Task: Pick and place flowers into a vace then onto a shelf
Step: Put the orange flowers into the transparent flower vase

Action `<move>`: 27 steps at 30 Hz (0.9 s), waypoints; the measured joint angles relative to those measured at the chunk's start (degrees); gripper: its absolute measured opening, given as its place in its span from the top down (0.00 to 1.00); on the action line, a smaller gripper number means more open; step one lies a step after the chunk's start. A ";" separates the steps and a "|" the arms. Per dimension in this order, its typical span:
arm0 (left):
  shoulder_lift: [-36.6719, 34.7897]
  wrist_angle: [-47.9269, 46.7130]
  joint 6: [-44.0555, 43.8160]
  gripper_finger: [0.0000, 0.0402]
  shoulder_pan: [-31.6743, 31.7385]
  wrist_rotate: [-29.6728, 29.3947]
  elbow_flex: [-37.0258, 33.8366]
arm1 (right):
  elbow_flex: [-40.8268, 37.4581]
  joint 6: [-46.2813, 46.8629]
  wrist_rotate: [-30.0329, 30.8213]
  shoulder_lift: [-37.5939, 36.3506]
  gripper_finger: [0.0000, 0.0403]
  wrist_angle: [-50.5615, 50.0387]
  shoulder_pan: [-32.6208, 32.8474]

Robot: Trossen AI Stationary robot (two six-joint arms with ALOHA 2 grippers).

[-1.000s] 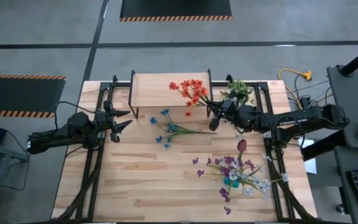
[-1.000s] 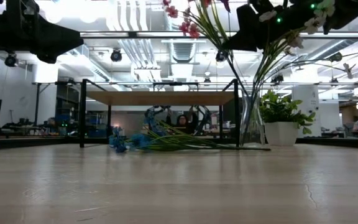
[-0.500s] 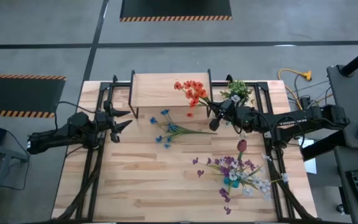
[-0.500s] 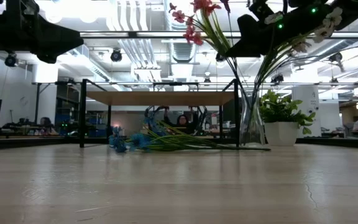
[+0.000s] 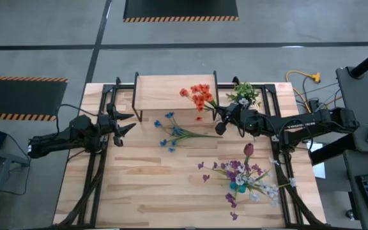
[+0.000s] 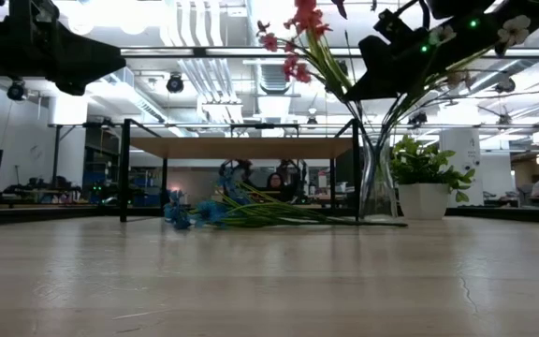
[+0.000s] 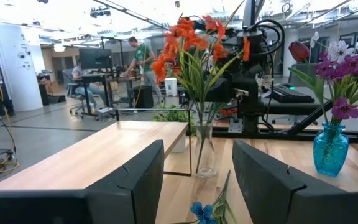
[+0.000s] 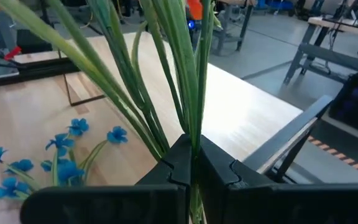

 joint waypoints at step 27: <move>0.00 -0.39 0.00 0.56 0.02 0.02 0.00 | 9.01 5.76 -1.22 -5.43 0.55 -19.02 0.24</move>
